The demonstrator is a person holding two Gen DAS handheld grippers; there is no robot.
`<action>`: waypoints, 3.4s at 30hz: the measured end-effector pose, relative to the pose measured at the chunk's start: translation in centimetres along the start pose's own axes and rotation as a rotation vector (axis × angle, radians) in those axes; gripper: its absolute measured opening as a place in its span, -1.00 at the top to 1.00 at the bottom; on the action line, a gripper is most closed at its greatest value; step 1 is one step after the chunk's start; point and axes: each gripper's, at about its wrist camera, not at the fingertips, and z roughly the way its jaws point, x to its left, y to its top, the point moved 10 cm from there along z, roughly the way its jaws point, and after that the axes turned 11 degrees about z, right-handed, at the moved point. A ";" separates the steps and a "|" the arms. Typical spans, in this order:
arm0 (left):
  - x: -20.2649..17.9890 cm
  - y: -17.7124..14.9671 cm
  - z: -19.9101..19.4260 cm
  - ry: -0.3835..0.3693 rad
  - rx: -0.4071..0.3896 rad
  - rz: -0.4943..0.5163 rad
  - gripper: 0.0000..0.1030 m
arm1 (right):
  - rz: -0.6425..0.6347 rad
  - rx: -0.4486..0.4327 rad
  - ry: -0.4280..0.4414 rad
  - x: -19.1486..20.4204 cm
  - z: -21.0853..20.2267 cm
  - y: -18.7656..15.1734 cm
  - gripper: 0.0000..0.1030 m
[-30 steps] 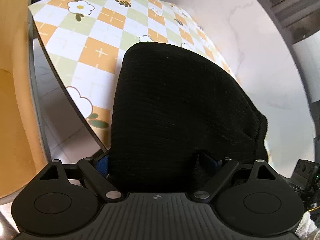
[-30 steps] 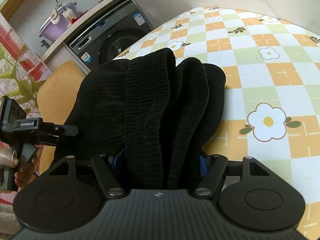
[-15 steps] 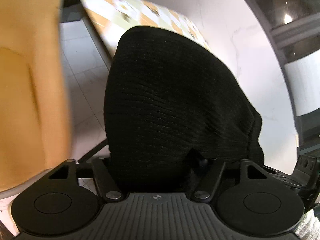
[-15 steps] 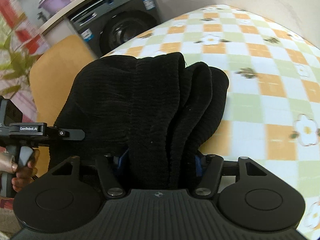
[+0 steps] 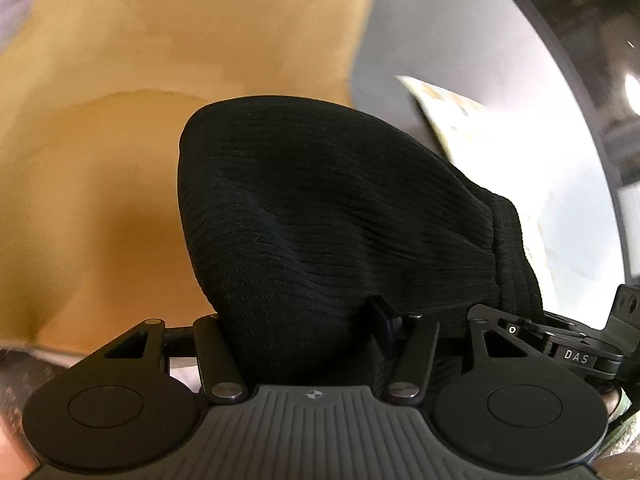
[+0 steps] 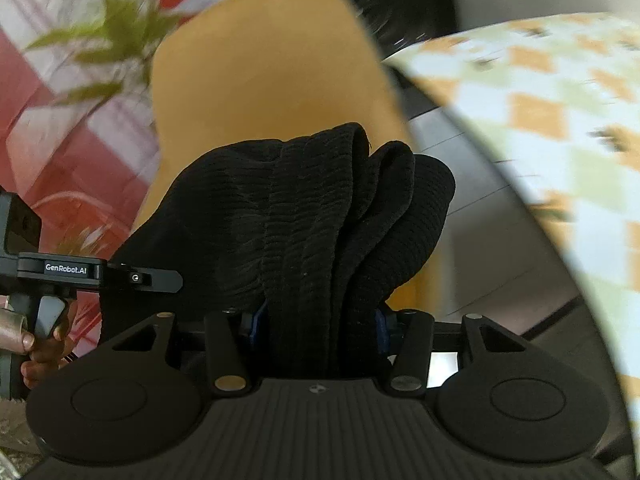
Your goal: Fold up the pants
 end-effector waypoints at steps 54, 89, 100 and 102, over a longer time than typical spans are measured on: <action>12.0 9.8 -1.2 0.453 -0.094 0.069 -0.80 | -0.045 -0.058 -0.215 6.2 14.7 7.1 -0.79; -10.9 -7.6 -16.9 0.601 -0.326 0.074 -0.99 | -0.208 -0.149 -0.062 9.3 -10.4 -6.8 -1.00; -11.4 -8.7 -18.0 0.595 -0.352 0.049 -0.99 | -0.183 -0.112 -0.062 9.4 -9.7 -8.2 -1.00; -11.6 -8.9 -18.1 0.592 -0.363 0.046 -0.99 | -0.185 -0.104 -0.063 9.4 -9.6 -8.4 -1.00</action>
